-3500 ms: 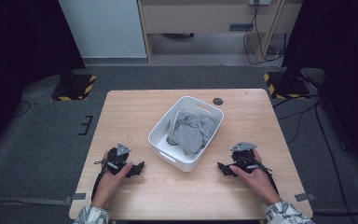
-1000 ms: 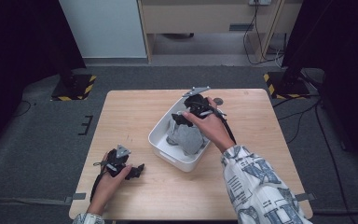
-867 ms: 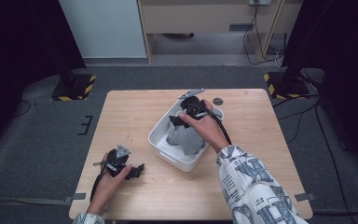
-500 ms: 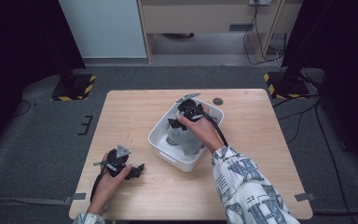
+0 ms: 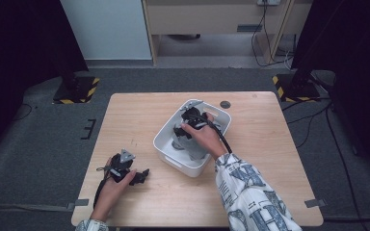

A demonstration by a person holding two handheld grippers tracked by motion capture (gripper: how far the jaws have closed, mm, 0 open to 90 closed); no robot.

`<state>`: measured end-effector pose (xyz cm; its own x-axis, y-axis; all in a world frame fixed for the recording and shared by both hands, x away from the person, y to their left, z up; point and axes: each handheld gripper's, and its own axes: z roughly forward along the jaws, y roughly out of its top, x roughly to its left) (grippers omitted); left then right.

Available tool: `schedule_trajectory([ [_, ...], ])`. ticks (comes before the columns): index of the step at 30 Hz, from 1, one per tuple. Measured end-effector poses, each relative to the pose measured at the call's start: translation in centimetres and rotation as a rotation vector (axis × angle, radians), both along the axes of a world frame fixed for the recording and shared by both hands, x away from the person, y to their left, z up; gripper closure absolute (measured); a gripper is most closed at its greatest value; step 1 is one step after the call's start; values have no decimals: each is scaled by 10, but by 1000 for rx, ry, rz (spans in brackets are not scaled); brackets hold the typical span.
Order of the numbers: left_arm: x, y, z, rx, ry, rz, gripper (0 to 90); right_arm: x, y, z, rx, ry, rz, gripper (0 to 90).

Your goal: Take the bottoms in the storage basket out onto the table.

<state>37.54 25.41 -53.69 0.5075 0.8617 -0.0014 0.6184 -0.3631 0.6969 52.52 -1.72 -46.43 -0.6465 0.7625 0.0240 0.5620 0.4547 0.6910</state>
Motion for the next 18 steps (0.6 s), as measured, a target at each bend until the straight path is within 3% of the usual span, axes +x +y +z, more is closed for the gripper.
schedule_trajectory([
  [7,0,0,0,0,0,0,0,3,5,-11,-14,22,-16,47],
  [10,0,0,0,0,0,0,0,4,8,-20,-51,35,2,38],
  [18,0,0,0,0,0,0,0,6,9,-24,-47,59,-14,30],
])
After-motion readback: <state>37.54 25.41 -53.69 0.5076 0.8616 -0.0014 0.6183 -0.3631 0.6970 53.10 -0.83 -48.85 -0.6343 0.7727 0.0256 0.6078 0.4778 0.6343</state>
